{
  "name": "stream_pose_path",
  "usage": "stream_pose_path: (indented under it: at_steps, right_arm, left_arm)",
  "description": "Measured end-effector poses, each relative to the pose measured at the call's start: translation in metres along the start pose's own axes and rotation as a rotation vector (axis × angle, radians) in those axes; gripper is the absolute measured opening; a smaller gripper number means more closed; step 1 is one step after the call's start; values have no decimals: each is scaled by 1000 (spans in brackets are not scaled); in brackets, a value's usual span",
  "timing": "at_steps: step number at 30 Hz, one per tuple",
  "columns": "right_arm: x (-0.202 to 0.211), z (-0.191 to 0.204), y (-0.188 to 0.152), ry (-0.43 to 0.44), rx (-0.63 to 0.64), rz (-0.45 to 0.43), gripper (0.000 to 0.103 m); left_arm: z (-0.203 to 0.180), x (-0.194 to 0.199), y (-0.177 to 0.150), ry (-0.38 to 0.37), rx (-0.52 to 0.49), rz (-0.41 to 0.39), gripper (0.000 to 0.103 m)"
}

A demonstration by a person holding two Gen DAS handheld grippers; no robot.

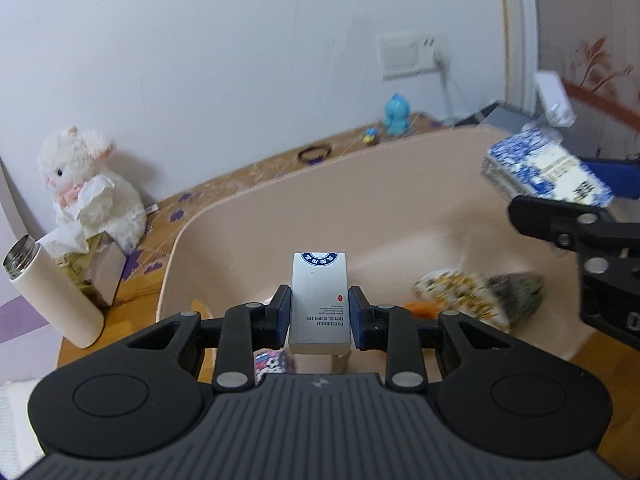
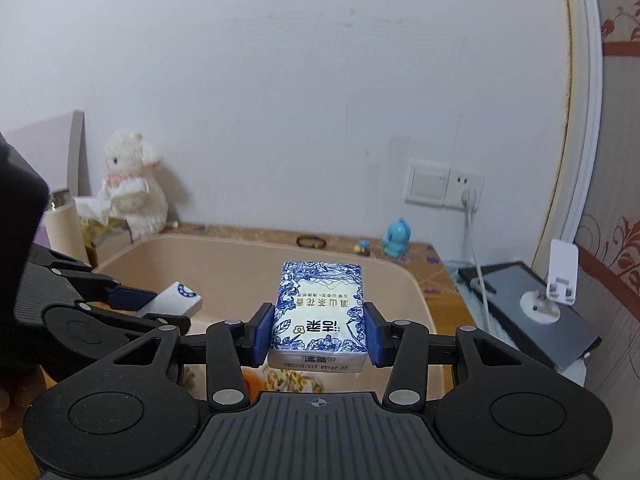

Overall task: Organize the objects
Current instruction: 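Carry both boxes over the basket and release them inside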

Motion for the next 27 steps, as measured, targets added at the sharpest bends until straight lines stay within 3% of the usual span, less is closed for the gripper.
stream_pose_path:
  at_steps: [8, 15, 16, 20, 21, 27]
  right_arm:
    - [-32, 4, -19, -17, 38, 121, 43]
    - [-39, 3, -26, -22, 39, 173, 43]
    - [-38, 3, -26, -23, 39, 174, 48]
    - [-35, 1, -24, -27, 48, 172, 64]
    - [-34, 1, -24, -29, 51, 167, 70]
    - [-26, -6, -19, -51, 46, 151, 86]
  left_arm:
    - [0, -22, -5, 4, 2, 113, 33]
    - [4, -29, -8, -15, 28, 175, 34]
    - [4, -28, -8, -14, 31, 174, 36]
    - [7, -25, -5, -6, 62, 156, 78]
    - [7, -23, -4, -6, 63, 145, 79]
    - [8, -21, -3, -10, 74, 147, 81]
Point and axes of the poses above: each gripper's, at about its wrist camera, not at the fingertips, and x roughly against the way its jaws point, z to its left, y to its top, the point moved 7 cm from there along -x, roughly the way its jaws point, and after that the axes turned 2 degrees about y, right-handed, at the moved point
